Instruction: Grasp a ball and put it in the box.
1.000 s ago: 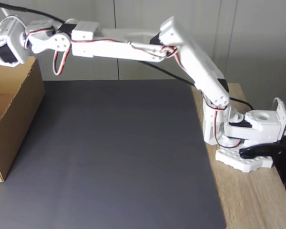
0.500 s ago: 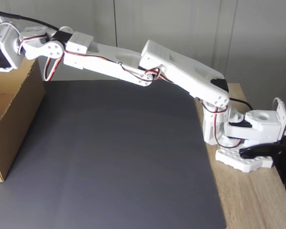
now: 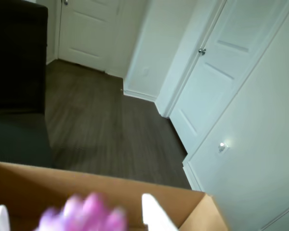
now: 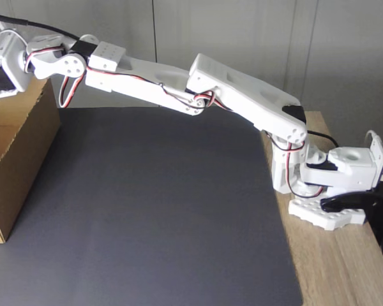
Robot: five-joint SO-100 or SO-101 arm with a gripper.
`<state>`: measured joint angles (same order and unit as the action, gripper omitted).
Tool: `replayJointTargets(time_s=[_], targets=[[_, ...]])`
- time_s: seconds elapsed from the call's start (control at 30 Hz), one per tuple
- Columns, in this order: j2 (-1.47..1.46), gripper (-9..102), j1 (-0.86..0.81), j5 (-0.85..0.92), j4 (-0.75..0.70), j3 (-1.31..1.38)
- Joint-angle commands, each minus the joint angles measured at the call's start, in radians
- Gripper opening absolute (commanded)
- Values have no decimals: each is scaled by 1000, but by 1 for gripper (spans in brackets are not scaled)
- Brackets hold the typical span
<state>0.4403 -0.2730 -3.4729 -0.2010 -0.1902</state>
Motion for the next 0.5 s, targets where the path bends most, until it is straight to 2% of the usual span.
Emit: replayJointTargets(time_s=[0.0,0.27,0.47], targets=[[20,35,-6,-6,-2,49],[28,36,-14,-8,-17,49],[97,19,-15,-9,-219,49]])
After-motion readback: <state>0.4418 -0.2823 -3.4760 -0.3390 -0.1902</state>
